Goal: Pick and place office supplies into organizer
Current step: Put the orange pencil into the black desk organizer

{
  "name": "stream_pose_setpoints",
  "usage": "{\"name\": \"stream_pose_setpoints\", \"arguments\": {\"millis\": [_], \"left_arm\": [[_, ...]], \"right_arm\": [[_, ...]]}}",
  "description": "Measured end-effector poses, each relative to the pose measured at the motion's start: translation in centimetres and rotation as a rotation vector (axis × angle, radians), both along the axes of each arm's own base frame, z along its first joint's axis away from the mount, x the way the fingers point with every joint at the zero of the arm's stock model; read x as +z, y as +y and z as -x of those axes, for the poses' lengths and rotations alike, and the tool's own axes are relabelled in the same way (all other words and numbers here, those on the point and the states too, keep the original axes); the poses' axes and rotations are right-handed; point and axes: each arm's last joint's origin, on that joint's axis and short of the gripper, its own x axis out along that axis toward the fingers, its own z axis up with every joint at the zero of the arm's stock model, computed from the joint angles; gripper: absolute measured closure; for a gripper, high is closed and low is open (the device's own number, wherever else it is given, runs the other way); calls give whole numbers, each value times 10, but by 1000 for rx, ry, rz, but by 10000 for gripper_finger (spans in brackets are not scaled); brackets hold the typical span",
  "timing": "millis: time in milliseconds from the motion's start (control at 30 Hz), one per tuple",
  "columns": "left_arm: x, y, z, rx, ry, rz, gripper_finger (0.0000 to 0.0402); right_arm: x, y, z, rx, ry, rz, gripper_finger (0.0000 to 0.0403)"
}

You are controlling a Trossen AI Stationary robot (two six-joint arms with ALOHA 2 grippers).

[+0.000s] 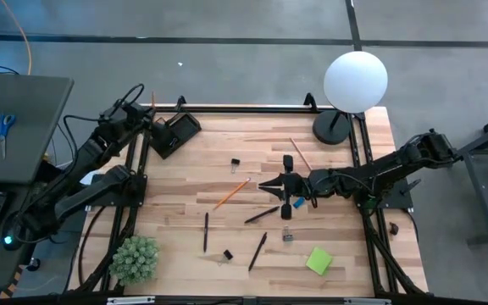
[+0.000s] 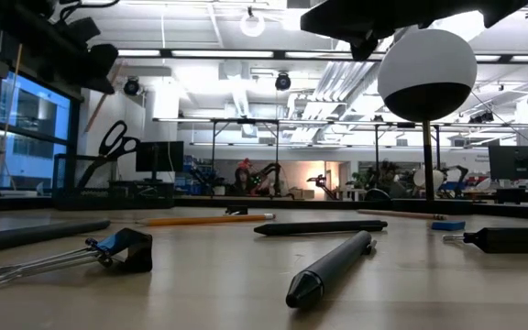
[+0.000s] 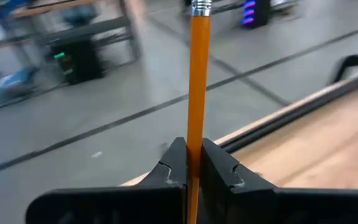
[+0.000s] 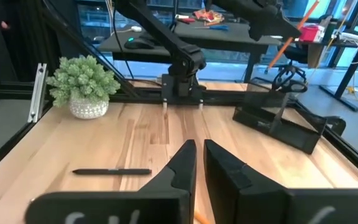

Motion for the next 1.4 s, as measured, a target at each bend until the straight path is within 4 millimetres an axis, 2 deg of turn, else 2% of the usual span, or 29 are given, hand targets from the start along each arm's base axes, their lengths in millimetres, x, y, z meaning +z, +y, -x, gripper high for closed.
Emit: {"name": "stream_pose_setpoints", "arguments": {"millis": [233, 533, 833, 1000, 1133, 1267, 1400], "left_arm": [[-2, 5, -2, 35, -20, 28, 395], [-35, 20, -9, 118, 57, 84, 357], [-45, 21, -9, 123, 109, 81, 354], [-41, 19, -10, 65, 17, 90, 354], [-21, 12, -10, -42, -98, 63, 353], [-6, 1, -9, -185, -168, 78, 353], [-2, -8, -11, -394, -258, 128, 353]], "right_arm": [[0, 0, 0, 0, 0, -1, 382], [-1, 1, 0, 4, 8, 6, 382], [-3, 1, 1, 6, 32, 9, 382], [-3, 1, 1, 6, 31, 7, 385], [-4, 1, 1, 6, 42, 6, 386], [-9, 1, 2, 0, 88, 2, 379], [-14, -2, 3, -41, 137, -28, 363]]}}
